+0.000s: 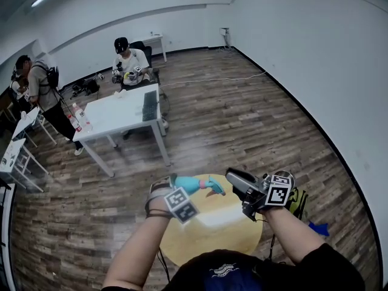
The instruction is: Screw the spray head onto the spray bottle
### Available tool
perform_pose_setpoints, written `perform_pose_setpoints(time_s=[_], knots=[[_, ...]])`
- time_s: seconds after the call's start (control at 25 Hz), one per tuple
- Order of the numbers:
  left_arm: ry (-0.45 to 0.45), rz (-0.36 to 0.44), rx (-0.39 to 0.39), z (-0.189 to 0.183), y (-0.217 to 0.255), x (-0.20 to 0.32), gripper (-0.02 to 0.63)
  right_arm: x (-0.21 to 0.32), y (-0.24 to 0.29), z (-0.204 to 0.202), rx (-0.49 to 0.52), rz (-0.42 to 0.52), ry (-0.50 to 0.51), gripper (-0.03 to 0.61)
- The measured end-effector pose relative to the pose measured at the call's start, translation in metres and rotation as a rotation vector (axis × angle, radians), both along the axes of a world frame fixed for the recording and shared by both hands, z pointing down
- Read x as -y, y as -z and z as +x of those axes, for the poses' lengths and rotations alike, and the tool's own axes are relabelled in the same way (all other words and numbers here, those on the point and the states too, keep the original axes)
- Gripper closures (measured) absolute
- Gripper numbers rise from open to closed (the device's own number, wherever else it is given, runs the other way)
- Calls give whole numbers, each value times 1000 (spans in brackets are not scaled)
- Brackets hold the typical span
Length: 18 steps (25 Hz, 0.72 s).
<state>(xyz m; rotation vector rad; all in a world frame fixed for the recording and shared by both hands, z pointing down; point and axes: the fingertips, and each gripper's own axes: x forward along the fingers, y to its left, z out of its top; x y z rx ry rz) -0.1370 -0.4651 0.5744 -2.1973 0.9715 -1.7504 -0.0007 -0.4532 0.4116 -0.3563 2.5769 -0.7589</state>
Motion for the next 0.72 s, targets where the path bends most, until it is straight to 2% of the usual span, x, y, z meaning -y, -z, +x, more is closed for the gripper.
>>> perform_pose_setpoints(time_s=[0.08,0.12,0.16,0.2,0.28,0.32,0.4,0.52,0.6,0.72], knots=[[2,-2,9,-3,0,1,158,-2,-1,4,-47,22,13,405],[-1,-1,21,-5,-1,1,158,-7,-6,0,-123,47,35,376],[-4,3,33,-6,-1,2,158,-13,-14,-7,-223,85,58,308],[-6,9,44,-6,-1,4,158,-20,-23,-16,-329,129,78,284],[-15,30,69,-6,0,7,158,-27,-42,-31,-500,204,97,271],[-25,45,95,-5,-1,9,158,-27,-51,-37,-553,222,100,271],[-48,97,177,-4,-1,12,158,-26,-64,-45,-613,227,103,278],[-85,130,258,1,-2,11,158,-28,-75,-50,-666,232,104,412],[-97,150,299,2,0,10,158,-32,-77,-52,-670,232,120,459],[-123,206,390,0,4,11,156,-36,-79,-54,-677,209,144,465]])
